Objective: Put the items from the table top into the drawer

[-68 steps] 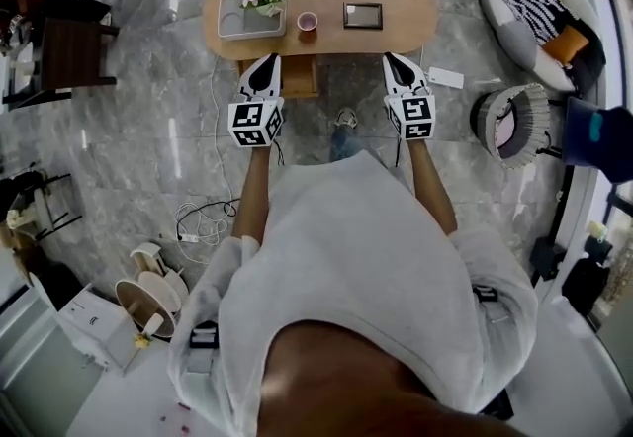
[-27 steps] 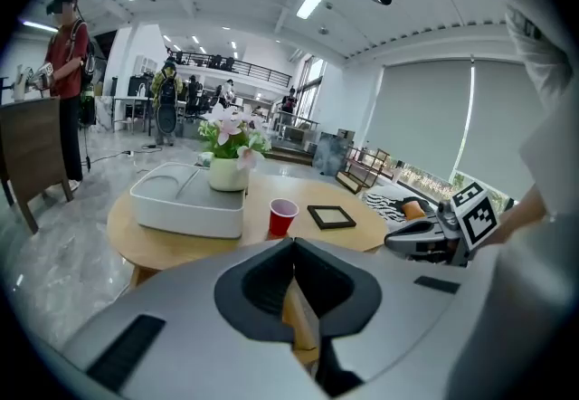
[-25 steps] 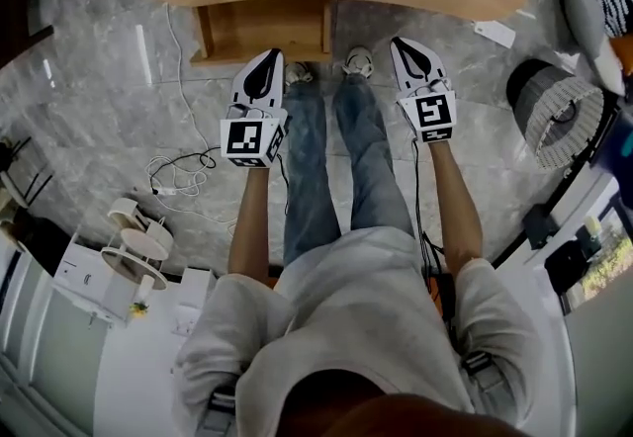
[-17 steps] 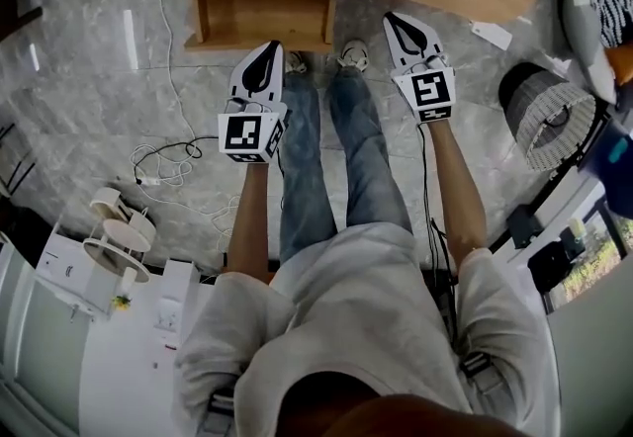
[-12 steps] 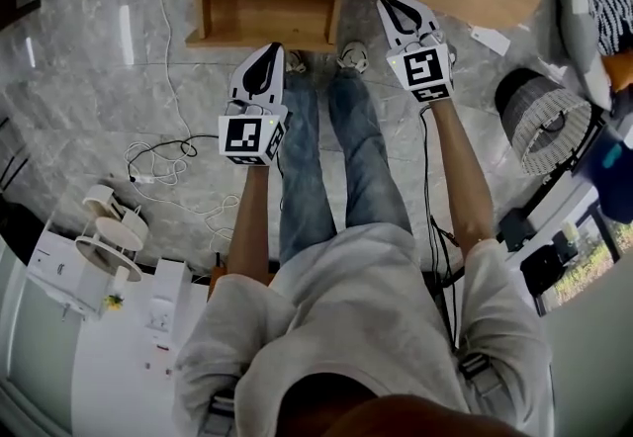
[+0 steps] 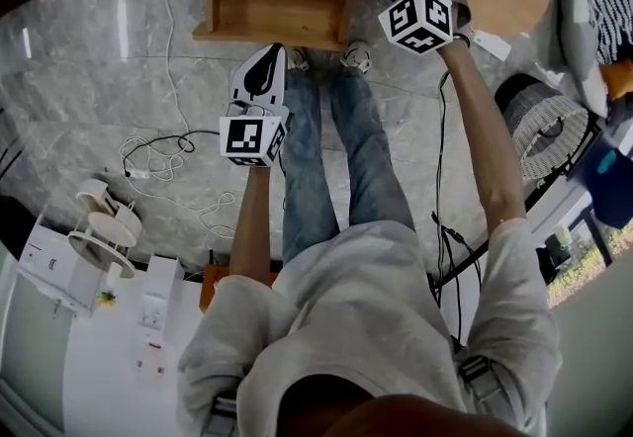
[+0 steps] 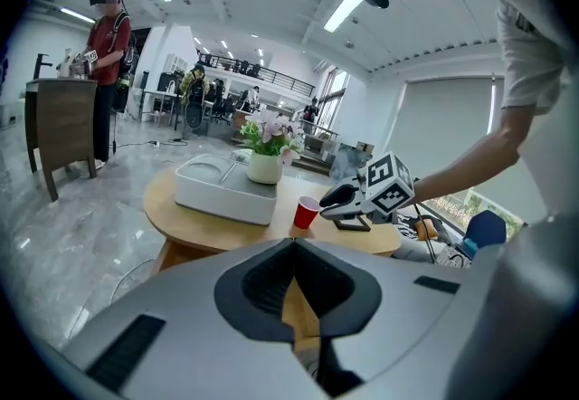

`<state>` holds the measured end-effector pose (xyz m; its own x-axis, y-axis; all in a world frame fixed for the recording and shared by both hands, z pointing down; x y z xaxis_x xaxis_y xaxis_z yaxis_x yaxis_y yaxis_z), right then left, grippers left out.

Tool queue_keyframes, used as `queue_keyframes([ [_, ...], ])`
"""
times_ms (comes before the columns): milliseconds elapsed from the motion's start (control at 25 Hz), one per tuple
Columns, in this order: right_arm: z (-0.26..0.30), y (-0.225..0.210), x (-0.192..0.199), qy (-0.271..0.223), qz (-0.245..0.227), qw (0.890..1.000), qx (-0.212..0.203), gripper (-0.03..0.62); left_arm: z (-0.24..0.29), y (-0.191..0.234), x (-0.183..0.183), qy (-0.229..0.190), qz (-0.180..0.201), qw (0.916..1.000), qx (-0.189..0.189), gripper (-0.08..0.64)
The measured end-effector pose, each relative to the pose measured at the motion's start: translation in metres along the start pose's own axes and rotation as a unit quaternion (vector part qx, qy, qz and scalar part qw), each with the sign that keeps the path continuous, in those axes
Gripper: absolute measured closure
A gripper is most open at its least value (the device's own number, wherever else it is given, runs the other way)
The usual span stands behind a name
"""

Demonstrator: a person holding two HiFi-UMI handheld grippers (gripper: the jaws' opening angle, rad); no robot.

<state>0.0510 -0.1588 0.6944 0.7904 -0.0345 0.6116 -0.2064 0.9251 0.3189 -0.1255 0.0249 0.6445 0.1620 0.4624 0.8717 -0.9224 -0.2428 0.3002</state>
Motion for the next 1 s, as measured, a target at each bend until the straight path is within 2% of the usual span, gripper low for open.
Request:
queue_keyframes([
  [200, 0.020, -0.006, -0.002, 0.036, -0.058, 0.998, -0.013, 0.465, -0.002, 0.009, -0.002, -0.004, -0.004, 1.0000, -0.006, 0.543],
  [480, 0.039, -0.004, -0.002, 0.064, -0.090, 0.993, -0.028, 0.509, -0.009, 0.020, 0.002, -0.003, -0.009, 0.9999, -0.014, 0.543],
  [560, 0.041, -0.004, -0.003, 0.069, -0.091, 0.993, -0.025, 0.547, -0.012, 0.023, 0.002, -0.003, -0.010, 0.9998, -0.017, 0.543],
  [760, 0.035, -0.007, -0.010, 0.059, -0.081, 0.995, -0.006, 0.554, -0.013, 0.026, -0.001, -0.007, -0.010, 0.9998, -0.018, 0.543],
  [1000, 0.013, 0.011, -0.037, -0.004, -0.021, 1.000, 0.010, 0.554, -0.013, 0.025, -0.005, -0.011, -0.010, 0.9997, -0.017, 0.543],
])
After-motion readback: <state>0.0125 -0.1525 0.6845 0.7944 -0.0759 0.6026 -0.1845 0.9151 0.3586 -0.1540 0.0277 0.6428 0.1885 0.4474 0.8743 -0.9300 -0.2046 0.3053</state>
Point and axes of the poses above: the fingertips, and each gripper's own axes: z forward along the fingers, y to its left, x out of its underside, the point moved 5 cm from there along -z, backward along the fingers, and after that the axes turned 9 degrees about -y, right-handed, at the moved point
